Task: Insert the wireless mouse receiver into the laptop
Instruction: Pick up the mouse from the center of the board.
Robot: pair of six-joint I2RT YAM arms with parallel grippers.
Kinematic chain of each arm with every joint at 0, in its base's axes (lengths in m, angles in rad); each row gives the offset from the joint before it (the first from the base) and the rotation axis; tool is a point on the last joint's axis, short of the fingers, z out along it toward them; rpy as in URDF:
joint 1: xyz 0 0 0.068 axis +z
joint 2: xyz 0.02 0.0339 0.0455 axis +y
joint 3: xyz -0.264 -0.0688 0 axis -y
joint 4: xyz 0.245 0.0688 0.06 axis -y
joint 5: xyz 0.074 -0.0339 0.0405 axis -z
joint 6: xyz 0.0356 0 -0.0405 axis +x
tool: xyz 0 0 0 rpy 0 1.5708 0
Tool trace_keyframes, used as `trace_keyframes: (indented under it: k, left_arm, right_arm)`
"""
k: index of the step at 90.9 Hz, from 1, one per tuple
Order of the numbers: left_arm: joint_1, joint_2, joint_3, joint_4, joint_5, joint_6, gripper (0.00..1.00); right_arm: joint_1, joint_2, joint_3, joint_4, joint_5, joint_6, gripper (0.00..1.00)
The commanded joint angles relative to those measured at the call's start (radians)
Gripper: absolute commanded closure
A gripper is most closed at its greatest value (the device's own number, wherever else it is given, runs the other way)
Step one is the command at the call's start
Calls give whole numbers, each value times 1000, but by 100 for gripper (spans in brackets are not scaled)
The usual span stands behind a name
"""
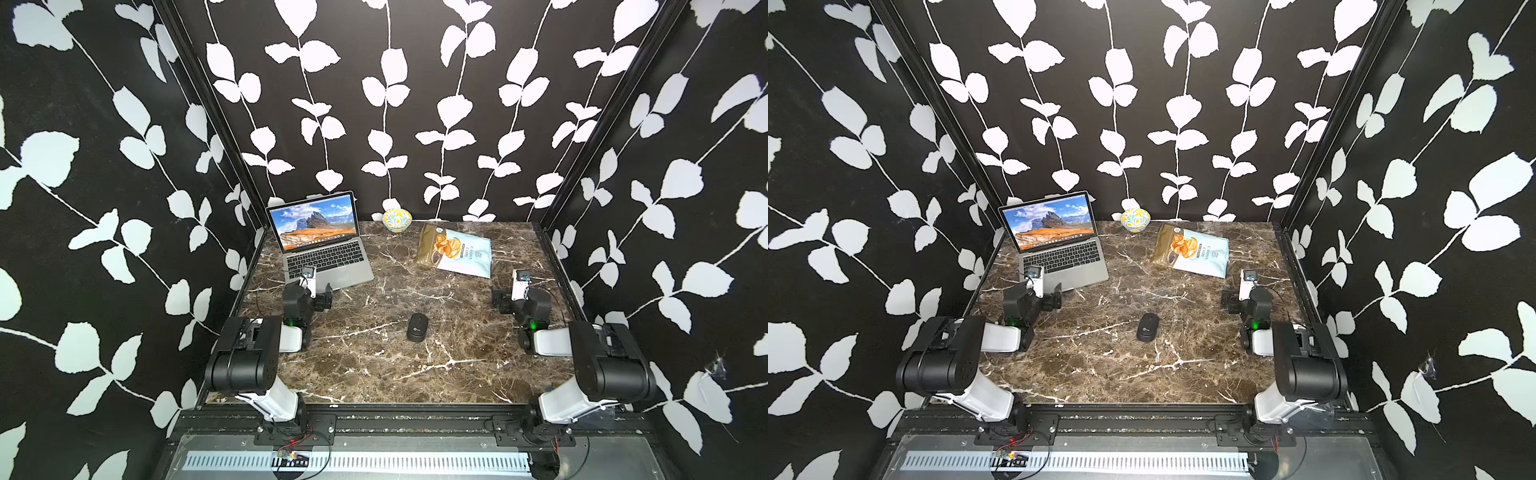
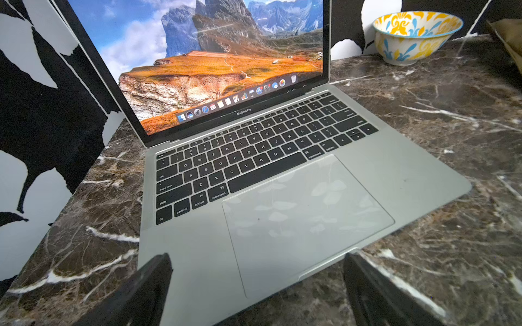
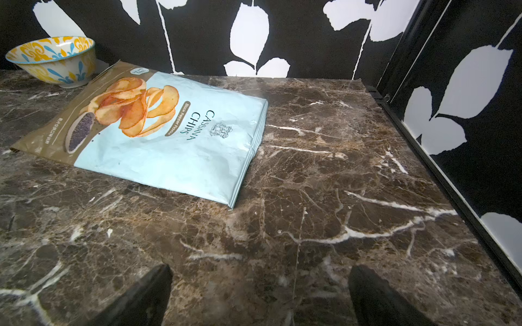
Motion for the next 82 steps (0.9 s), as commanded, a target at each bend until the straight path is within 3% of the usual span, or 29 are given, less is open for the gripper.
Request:
trace_keyframes:
  k: [1, 29, 38, 45, 50, 56, 63, 82]
  left_arm:
    - [-1, -14, 12, 2, 7, -4, 2]
    - [-1, -14, 11, 4, 6, -6, 2]
    - [-1, -73, 10, -38, 37, 2, 2]
    - [-11, -233, 42, -235, 35, 12, 2]
    - [-27, -352, 93, -417, 4, -44, 2]
    - [-60, -454, 136, -565, 24, -94, 2]
    - [-163, -531, 140, -614, 18, -64, 2]
    - [-443, -590, 102, -662, 5, 8, 2]
  right_arm:
    - [2, -6, 5, 24, 8, 3, 1]
    - [1, -10, -1, 34, 48, 22, 0]
    - [-1, -87, -4, -19, 88, 37, 1]
    - [6, -245, 44, -246, 81, 30, 4]
    - [9, -345, 133, -515, 148, 217, 5]
    - [22, -437, 214, -719, 72, 363, 11]
    - [123, -490, 227, -795, 75, 489, 19]
    - [609, -456, 226, -1021, 369, 728, 16]
